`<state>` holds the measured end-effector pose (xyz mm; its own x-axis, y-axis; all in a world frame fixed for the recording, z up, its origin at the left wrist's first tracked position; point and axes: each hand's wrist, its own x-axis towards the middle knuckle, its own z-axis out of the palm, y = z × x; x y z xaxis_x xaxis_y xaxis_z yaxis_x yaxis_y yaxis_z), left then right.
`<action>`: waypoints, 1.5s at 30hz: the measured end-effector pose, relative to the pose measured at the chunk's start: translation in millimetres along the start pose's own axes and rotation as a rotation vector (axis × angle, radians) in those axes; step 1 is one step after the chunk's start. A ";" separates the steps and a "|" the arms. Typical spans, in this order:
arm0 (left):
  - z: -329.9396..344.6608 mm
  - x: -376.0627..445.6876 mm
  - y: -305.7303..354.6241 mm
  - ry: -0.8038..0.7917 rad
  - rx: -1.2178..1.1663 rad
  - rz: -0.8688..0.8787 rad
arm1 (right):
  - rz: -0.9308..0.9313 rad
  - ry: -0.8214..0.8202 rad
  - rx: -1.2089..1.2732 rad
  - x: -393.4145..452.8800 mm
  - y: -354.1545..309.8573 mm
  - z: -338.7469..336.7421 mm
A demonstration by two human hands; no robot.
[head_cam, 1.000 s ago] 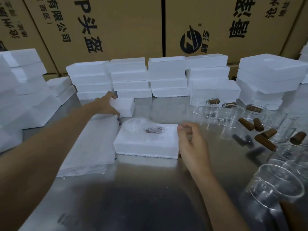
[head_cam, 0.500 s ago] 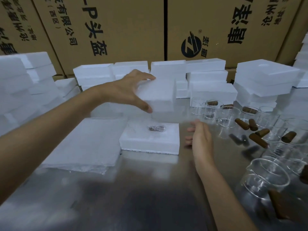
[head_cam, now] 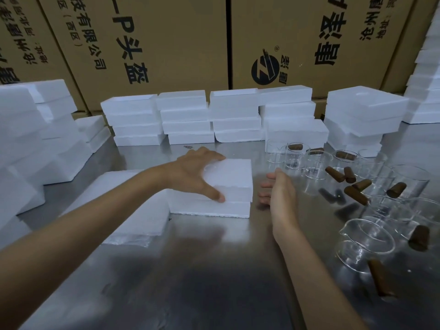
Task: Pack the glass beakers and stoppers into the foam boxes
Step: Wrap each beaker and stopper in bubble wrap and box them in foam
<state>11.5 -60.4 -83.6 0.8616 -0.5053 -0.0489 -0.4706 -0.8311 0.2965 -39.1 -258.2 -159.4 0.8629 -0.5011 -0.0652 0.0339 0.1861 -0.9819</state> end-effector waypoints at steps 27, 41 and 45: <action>7.3 36.7 4.3 0.010 0.181 -0.027 | -0.150 -0.325 -0.308 4.4 15.4 -9.0; 5.0 53.5 7.0 -0.074 0.418 -0.136 | -0.072 -0.221 -0.181 15.7 19.3 -7.4; 3.9 54.0 15.5 -0.148 0.359 -0.264 | -0.072 -0.284 -0.211 13.2 19.7 -6.1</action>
<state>50.0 -101.5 -85.3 0.9365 -0.2718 -0.2214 -0.2975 -0.9503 -0.0920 -30.1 -266.3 -180.7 0.9689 -0.2458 0.0287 0.0209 -0.0344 -0.9992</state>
